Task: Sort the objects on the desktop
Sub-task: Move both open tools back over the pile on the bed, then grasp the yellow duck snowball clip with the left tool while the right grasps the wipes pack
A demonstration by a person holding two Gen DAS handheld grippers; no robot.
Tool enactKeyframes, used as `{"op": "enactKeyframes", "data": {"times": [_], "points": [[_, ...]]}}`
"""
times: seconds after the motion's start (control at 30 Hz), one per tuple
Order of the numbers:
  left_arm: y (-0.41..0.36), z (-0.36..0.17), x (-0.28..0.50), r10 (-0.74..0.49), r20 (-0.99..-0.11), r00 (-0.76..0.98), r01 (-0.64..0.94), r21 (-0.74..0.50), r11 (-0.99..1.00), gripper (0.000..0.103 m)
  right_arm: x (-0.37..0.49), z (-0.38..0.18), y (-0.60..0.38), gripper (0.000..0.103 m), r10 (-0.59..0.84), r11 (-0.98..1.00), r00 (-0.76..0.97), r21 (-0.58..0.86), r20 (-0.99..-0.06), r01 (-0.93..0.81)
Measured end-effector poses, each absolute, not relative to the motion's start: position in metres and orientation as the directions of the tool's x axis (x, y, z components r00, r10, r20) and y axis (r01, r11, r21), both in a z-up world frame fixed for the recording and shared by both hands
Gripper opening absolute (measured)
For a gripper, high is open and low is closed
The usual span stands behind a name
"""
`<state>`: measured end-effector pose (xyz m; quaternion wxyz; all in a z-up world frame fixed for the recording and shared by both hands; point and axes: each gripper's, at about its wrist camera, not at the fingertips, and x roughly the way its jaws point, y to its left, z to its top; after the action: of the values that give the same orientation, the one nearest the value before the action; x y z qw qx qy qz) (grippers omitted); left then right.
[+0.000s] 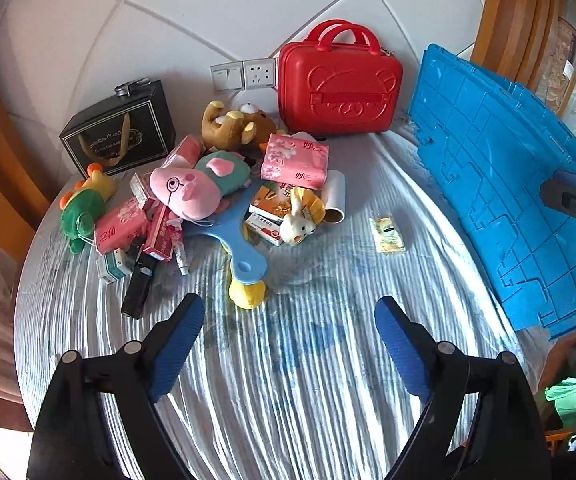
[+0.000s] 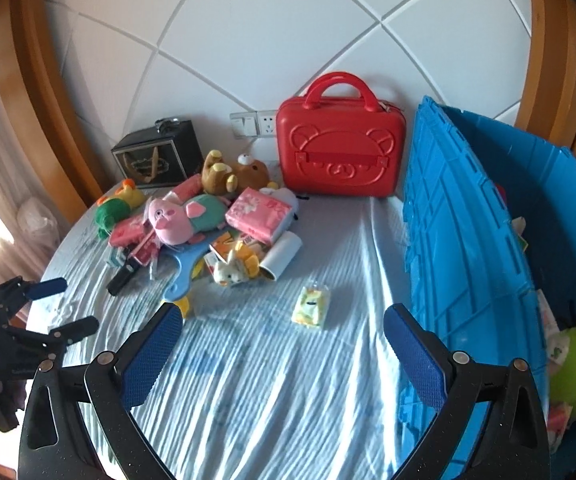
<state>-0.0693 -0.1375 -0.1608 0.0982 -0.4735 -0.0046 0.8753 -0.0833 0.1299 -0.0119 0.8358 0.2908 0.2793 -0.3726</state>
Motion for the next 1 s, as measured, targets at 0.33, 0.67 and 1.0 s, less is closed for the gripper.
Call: {"op": "enactKeyframes", "data": {"times": [0.33,0.67,1.0], "points": [[-0.150,-0.237,-0.107,0.133,-0.875,-0.466,-0.146,-0.073,-0.987,0.087,-0.043,-0.095,0.103,0.102,-0.381,0.519,0.483,0.250,-0.788,0.818],[-0.159,-0.329,-0.160,0.135,-0.910,-0.392,-0.114,-0.098,-0.989,0.088,-0.010,-0.172,0.067,0.102,-0.295,0.493,0.401,0.221,-0.867,0.841],[-0.144,-0.390,-0.206,0.039,-0.939,-0.342,-0.137,0.008,-0.991,0.072,0.029,-0.230,0.032,0.102,-0.262,0.532,0.332,0.152,-0.906,0.833]]}}
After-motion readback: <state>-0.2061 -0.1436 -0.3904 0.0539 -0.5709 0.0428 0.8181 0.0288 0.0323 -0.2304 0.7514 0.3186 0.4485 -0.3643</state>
